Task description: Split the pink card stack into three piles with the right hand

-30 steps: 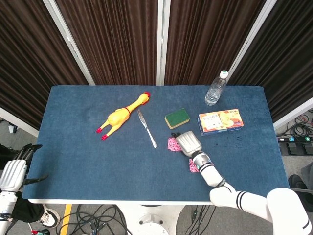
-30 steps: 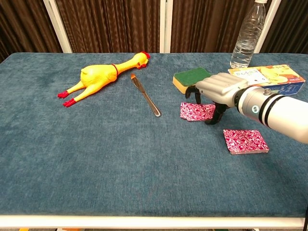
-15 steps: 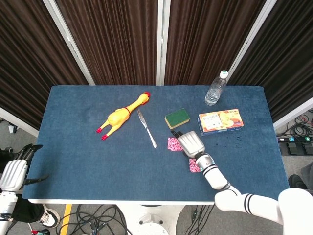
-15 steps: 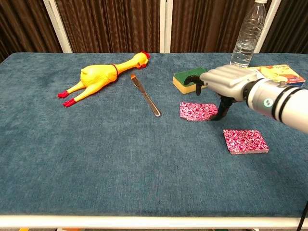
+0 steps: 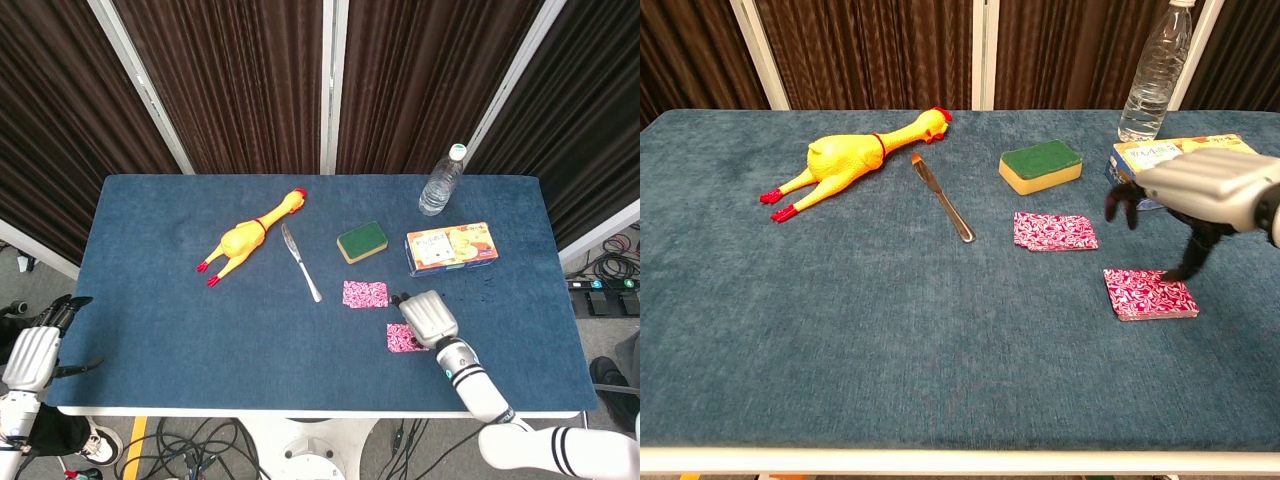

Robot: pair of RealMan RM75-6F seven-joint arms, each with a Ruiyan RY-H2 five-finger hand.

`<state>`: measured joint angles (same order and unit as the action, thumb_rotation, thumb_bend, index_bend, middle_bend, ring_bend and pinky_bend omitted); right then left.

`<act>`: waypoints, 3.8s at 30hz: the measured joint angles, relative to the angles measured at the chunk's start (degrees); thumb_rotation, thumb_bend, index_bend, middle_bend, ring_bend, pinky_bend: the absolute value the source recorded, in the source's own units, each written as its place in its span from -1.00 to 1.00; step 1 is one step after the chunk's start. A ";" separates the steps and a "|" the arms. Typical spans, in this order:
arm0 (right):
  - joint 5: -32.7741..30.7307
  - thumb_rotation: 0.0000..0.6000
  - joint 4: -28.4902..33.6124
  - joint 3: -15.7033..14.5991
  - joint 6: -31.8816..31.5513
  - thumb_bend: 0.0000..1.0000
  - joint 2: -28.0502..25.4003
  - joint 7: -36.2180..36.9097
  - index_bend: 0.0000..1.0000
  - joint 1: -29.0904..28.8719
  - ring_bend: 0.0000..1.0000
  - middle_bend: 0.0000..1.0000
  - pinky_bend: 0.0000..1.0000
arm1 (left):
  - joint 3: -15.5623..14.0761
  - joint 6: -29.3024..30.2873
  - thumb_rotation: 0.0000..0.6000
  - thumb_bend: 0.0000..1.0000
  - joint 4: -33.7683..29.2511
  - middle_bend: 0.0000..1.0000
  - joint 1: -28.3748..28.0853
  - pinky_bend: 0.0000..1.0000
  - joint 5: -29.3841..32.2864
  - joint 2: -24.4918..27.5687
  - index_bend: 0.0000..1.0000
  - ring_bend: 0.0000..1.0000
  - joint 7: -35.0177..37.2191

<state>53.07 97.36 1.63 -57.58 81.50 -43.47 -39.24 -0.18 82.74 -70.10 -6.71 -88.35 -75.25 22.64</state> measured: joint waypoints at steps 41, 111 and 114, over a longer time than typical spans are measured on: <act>0.24 1.00 -2.72 -2.69 -0.55 -0.89 2.75 1.97 -0.36 0.69 0.67 -0.40 0.85 | 0.20 0.65 1.00 -0.93 -0.24 -0.69 0.02 -0.64 -0.19 0.25 -0.69 -0.87 0.16; 2.36 1.00 -5.58 -2.41 -2.69 -0.80 6.66 1.70 -0.14 2.08 0.68 -0.10 0.85 | 0.03 0.05 1.00 -0.93 0.66 -0.69 0.14 -0.64 0.15 -0.05 -0.69 -0.87 1.48; 2.61 1.00 -5.65 -2.30 -2.56 -0.80 6.62 1.99 -0.14 2.13 0.68 -0.09 0.85 | 0.00 -0.18 1.00 -0.93 0.65 -0.69 0.10 -0.64 0.20 -0.04 -0.69 -0.87 1.84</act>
<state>55.67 91.71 -0.67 -60.14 88.11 -41.48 -37.11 -0.18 82.56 -69.46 -6.61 -88.15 -75.29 24.48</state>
